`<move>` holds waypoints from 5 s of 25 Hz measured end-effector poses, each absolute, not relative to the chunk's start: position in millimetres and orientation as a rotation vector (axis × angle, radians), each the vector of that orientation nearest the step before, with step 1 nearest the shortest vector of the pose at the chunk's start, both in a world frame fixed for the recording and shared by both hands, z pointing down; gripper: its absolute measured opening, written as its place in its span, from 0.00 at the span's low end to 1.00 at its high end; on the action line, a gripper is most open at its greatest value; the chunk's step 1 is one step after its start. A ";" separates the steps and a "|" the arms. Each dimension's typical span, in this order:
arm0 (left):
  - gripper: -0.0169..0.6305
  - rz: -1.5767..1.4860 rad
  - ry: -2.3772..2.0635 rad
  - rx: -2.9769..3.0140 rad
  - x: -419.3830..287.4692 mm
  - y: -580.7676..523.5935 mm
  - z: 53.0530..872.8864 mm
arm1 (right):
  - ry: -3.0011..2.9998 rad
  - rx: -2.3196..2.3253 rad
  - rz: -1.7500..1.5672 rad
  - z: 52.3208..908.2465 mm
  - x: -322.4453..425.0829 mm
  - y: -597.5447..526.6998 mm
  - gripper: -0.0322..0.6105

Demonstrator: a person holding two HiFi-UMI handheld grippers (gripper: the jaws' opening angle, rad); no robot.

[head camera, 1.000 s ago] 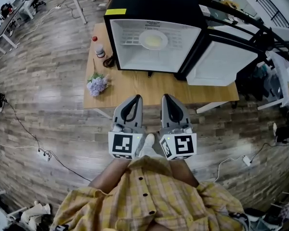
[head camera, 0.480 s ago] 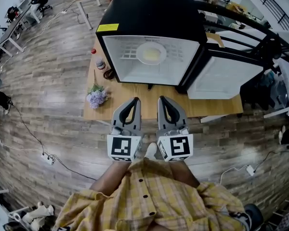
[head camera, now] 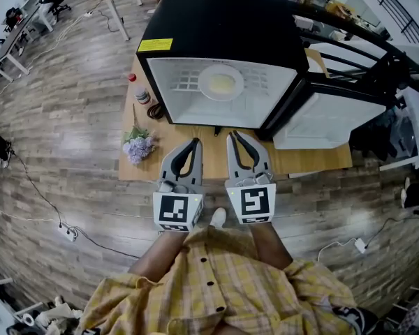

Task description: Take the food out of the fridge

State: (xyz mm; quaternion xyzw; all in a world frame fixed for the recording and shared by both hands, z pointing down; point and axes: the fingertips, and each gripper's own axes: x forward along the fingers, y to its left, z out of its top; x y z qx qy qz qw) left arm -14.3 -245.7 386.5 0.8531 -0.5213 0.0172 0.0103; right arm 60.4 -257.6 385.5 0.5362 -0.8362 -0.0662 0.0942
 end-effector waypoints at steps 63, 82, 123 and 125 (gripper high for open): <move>0.04 0.046 -1.537 2.651 -51.0 -304.8 401.9 | -1.547 0.892 -0.897 533.9 45.2 -430.0 0.22; 0.04 0.050 -1.514 2.659 -48.7 -298.8 403.4 | -1.520 0.929 -1.032 523.1 43.5 -408.1 0.08; 0.04 0.007 -1.506 2.719 -36.5 -270.0 384.5 | -1.590 0.967 -1.177 415.8 31.6 -266.1 0.08; 0.04 0.010 -1.507 2.722 -35.6 -269.4 384.8 | -1.586 0.961 -1.177 417.9 33.0 -264.4 0.08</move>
